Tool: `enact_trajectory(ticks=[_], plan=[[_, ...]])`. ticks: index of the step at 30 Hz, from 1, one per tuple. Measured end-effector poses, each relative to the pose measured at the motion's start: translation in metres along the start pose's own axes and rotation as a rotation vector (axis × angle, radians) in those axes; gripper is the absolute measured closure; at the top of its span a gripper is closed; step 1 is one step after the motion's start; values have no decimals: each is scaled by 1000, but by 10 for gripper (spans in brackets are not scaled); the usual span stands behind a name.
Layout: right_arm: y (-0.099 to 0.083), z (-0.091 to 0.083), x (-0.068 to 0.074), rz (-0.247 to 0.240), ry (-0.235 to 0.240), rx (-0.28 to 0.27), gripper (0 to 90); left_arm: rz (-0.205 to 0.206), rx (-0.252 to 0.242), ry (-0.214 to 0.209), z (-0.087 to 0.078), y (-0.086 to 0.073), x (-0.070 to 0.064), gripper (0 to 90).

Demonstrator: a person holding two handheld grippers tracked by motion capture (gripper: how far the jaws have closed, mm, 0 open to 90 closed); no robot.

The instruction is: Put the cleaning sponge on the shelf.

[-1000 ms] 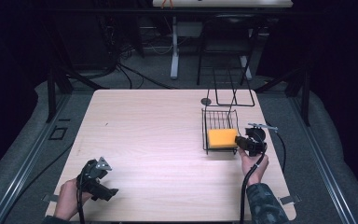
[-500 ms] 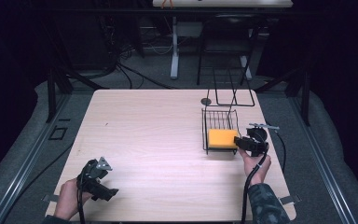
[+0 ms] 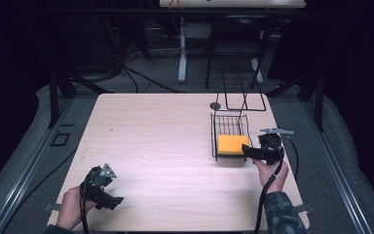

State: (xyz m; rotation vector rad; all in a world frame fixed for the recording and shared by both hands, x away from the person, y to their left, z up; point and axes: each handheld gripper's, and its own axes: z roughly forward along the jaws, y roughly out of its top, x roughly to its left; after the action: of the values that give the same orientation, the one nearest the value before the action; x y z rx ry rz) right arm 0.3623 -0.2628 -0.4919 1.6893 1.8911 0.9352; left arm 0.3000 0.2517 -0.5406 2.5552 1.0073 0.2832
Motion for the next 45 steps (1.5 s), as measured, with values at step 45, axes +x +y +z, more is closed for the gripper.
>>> enact_trajectory(ticks=[45], plan=[[-91, -57, -3, -238, 60, 205, 89, 8, 5, -10, 2, 2, -1, 68]])
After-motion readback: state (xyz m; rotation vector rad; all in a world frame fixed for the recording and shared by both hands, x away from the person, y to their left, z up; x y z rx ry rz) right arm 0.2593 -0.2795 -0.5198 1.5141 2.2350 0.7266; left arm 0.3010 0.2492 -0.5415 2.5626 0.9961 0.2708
